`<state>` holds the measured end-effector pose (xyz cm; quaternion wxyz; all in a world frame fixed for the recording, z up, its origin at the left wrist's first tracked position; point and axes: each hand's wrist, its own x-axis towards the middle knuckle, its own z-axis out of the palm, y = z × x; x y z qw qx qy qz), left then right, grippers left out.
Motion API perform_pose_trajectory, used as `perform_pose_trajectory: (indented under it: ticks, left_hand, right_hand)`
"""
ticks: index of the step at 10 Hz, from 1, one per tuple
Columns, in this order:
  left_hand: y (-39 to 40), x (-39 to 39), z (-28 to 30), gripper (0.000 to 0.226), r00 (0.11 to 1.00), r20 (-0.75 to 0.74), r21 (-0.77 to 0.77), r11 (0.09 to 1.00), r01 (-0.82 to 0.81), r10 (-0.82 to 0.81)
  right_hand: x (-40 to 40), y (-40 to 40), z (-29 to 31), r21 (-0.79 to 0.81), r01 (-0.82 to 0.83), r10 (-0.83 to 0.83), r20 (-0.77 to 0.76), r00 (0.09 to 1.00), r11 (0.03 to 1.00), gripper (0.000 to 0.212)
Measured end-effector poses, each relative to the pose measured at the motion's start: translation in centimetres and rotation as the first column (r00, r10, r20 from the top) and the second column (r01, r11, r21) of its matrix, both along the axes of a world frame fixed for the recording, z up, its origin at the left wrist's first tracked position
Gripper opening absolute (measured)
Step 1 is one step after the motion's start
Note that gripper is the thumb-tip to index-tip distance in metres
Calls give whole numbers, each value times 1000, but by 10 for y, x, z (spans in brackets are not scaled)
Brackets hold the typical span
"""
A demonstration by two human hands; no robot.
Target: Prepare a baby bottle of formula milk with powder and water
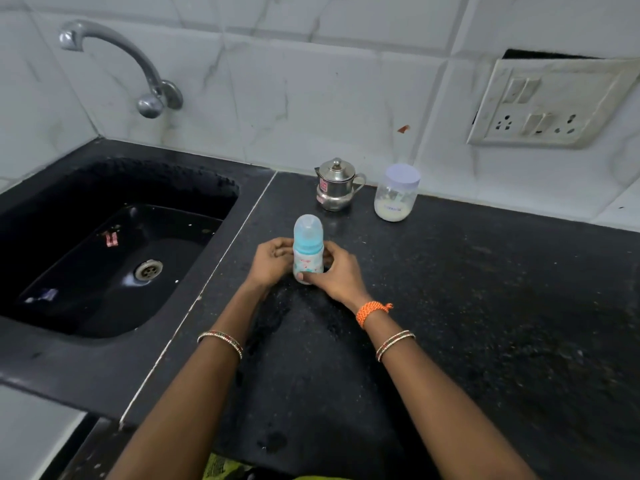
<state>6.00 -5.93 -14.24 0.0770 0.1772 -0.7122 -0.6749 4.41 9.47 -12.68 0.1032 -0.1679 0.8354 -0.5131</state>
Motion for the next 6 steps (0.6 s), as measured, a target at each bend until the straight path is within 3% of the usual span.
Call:
perform_pose_trajectory:
  ticks: [1,2,3,5,6]
  left_hand:
    - [17,-16,-8,29,1000,3,68,998,0,0]
    - [24,-29,-2,28,1000,-6,43,999,20,-19]
    - [28,-40,2,29,999,-35,20,999,27,-27]
    - [45,-59,-12,31,998,-24,-5,998,58,-59]
    - [49,-58,-12,31,998,-36,8,998,57,-56]
  right_hand:
    - [-15,15,-6,24,159,-157,-71,985,987,55]
    - [-36,24,8,64,242,-232,-136,963,968,56]
    - [-57,29,21,73,242,-229,-155,961,968,56]
    - [-74,39,-13,66,249,-245,-65,967,966,63]
    - [-69,37,-12,149,254,-244,-80,966,956,59]
